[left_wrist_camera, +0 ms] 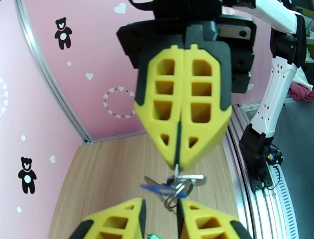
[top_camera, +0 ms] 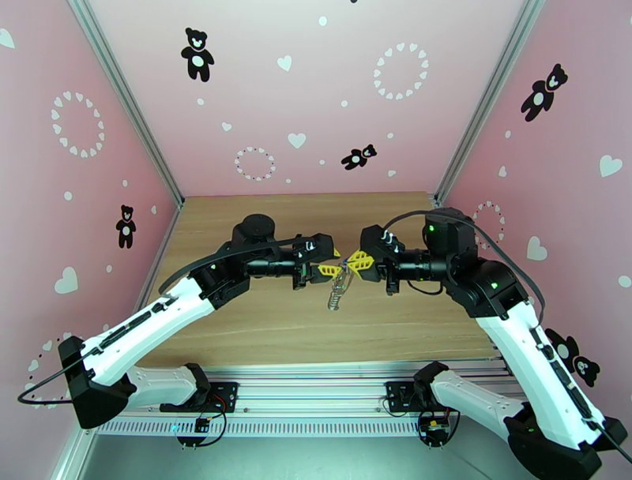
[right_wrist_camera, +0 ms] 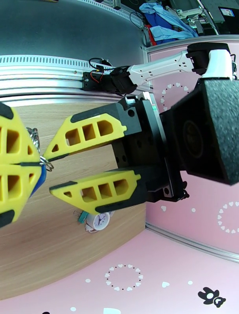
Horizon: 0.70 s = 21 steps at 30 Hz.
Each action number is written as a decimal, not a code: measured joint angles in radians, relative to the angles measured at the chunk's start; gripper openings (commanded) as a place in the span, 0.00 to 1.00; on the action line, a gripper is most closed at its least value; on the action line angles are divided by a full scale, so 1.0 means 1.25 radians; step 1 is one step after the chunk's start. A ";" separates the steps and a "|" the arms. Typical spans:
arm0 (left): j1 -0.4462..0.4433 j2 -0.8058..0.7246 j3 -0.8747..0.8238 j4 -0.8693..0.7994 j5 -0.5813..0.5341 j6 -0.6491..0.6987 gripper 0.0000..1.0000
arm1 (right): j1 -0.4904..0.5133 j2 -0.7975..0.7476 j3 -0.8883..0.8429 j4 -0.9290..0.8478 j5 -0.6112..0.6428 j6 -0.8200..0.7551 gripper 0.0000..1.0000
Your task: Remove the keys from the keyring
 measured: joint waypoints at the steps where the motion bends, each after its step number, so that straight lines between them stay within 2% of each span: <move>1: 0.000 0.000 0.001 -0.003 0.005 0.003 0.24 | 0.000 0.000 0.000 0.000 0.001 -0.001 0.00; 5: 0.000 0.004 0.004 -0.010 0.020 0.009 0.17 | -0.002 0.000 0.000 0.000 0.007 -0.002 0.00; 8: 0.000 0.007 0.004 -0.010 0.027 0.008 0.15 | -0.002 0.001 0.000 -0.001 0.012 -0.002 0.00; 15: 0.001 0.026 0.014 -0.009 0.027 -0.018 0.00 | -0.004 0.001 0.000 -0.011 0.034 -0.009 0.00; 21: 0.001 0.027 0.008 0.014 0.022 -0.055 0.00 | -0.003 -0.009 0.000 -0.010 0.059 -0.015 0.00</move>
